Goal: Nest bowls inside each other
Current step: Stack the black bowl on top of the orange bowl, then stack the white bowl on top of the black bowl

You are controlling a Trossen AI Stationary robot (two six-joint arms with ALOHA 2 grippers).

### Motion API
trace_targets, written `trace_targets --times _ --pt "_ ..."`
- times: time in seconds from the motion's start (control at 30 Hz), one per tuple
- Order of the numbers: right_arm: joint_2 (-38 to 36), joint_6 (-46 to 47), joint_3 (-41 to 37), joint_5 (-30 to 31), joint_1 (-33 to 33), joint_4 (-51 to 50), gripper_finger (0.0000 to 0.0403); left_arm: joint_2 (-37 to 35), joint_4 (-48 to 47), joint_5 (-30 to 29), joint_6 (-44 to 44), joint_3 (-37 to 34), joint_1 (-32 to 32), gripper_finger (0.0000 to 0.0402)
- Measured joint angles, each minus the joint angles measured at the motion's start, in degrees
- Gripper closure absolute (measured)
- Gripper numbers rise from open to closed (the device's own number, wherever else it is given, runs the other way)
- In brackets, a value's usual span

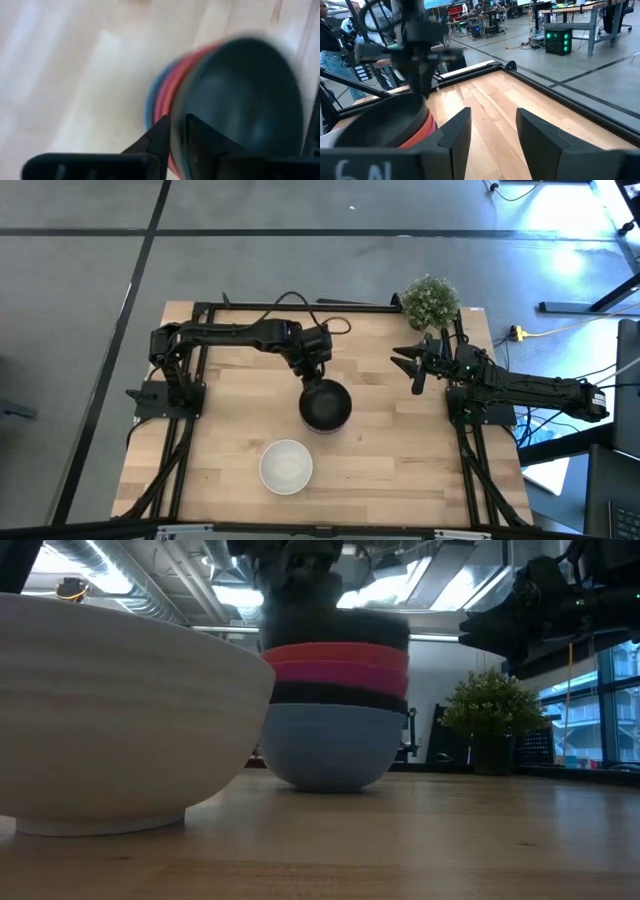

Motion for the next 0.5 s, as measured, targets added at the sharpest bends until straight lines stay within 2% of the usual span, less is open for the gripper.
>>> trace_targets --times 0.17,0.5 --pt "0.00 -0.02 0.00 0.00 0.00 -0.09 0.0244 -0.10 -0.81 -3.18 2.59 4.97 0.09 0.0328" --pt "0.00 0.07 0.00 0.00 0.00 -0.77 0.0244 -1.02 -2.64 -11.77 10.10 8.01 0.08 0.0325"
